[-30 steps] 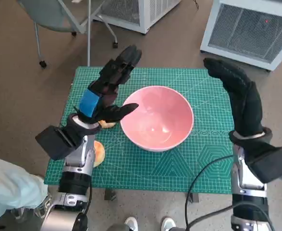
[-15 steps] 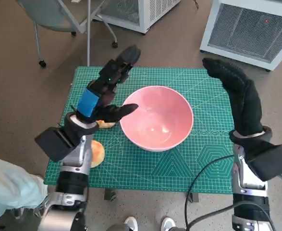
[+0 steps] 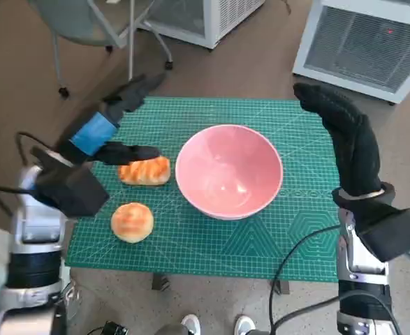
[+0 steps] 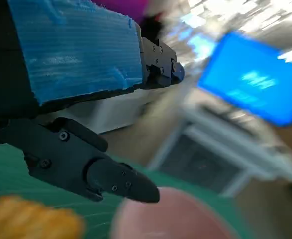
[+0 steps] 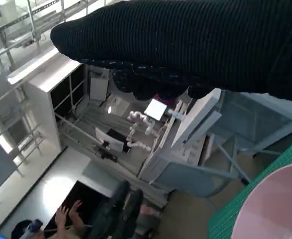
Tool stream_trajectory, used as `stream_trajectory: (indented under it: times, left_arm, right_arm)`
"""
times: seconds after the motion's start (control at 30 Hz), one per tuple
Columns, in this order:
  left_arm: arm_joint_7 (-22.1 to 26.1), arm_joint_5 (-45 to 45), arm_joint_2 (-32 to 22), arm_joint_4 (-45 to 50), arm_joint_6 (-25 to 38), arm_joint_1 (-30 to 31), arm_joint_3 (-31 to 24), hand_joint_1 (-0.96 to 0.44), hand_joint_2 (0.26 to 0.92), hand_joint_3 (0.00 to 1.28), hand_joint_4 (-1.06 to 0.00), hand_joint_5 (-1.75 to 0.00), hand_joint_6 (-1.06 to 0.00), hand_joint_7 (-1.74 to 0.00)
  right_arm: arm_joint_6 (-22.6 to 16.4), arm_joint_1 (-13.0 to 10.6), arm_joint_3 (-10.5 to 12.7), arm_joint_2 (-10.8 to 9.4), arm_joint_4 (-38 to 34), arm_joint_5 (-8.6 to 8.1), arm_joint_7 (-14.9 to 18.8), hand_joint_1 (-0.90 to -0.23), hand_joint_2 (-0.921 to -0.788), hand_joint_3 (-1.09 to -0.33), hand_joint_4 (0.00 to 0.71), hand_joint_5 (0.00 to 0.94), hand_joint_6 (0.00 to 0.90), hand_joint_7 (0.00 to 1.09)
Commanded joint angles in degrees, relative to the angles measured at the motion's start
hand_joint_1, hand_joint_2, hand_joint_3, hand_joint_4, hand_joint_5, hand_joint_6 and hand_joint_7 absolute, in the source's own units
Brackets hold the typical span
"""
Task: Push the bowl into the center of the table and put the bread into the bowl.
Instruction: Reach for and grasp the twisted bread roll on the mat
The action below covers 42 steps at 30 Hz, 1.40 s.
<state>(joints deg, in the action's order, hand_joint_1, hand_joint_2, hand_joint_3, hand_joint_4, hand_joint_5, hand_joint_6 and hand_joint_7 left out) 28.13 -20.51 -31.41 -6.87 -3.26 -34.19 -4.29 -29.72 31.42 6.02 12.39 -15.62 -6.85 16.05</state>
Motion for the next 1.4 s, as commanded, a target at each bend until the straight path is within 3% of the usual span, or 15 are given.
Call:
stream_trajectory:
  times: [0.03,0.23,0.43,0.67,1.27,1.4]
  left_arm:
    - [3.9,-2.8,-3.0,3.5,8.7,1.4,3.6,-0.27,0.75,0.0,-0.06,0.0,-0.25,-0.03]
    - [4.0,-2.6,-3.9,4.4,11.6,1.5,5.3,-0.25,0.75,0.0,-0.07,0.0,-0.26,-0.02]
    - [2.1,-4.2,-3.9,-4.2,8.6,0.9,9.5,-0.22,0.755,0.0,-0.1,-0.01,-0.27,-0.02]
    - [0.0,-5.4,-3.6,-10.5,6.3,-0.6,12.5,-0.22,0.759,0.0,-0.11,-0.01,-0.28,-0.01]
    - [-0.8,-6.9,-0.4,-24.9,5.4,-6.7,19.5,-0.17,0.757,0.0,-0.18,-0.02,-0.31,-0.01]
    - [-1.9,-8.6,2.0,-33.7,4.9,-10.2,22.4,-0.13,0.765,0.0,-0.23,-0.02,-0.37,-0.02]
  right_arm:
    - [1.9,0.4,-0.6,-0.4,-0.9,-1.2,1.1,-0.664,-0.921,-0.735,0.209,0.0,0.002,0.55]
    - [2.3,0.6,-0.8,-0.4,-0.8,-1.49,1.2,-0.663,-0.921,-0.737,0.208,0.0,-0.001,0.56]
    - [2.5,2.3,-1.5,-0.3,-2.8,-0.31,1.1,-0.648,-0.921,-0.738,0.21,0.001,-0.001,0.56]
    - [1.6,3.3,-1.6,0.1,-5.3,-0.17,1.4,-0.658,-0.921,-0.736,0.213,0.002,-0.001,0.55]
    - [1.0,3.1,-1.9,0.4,-6.4,-0.1,1.5,-0.674,-0.921,-0.731,0.214,0.002,-0.001,0.55]
    - [1.3,2.7,-1.9,0.3,-5.8,-0.56,1.7,-0.668,-0.921,-0.732,0.211,0.0,-0.001,0.55]
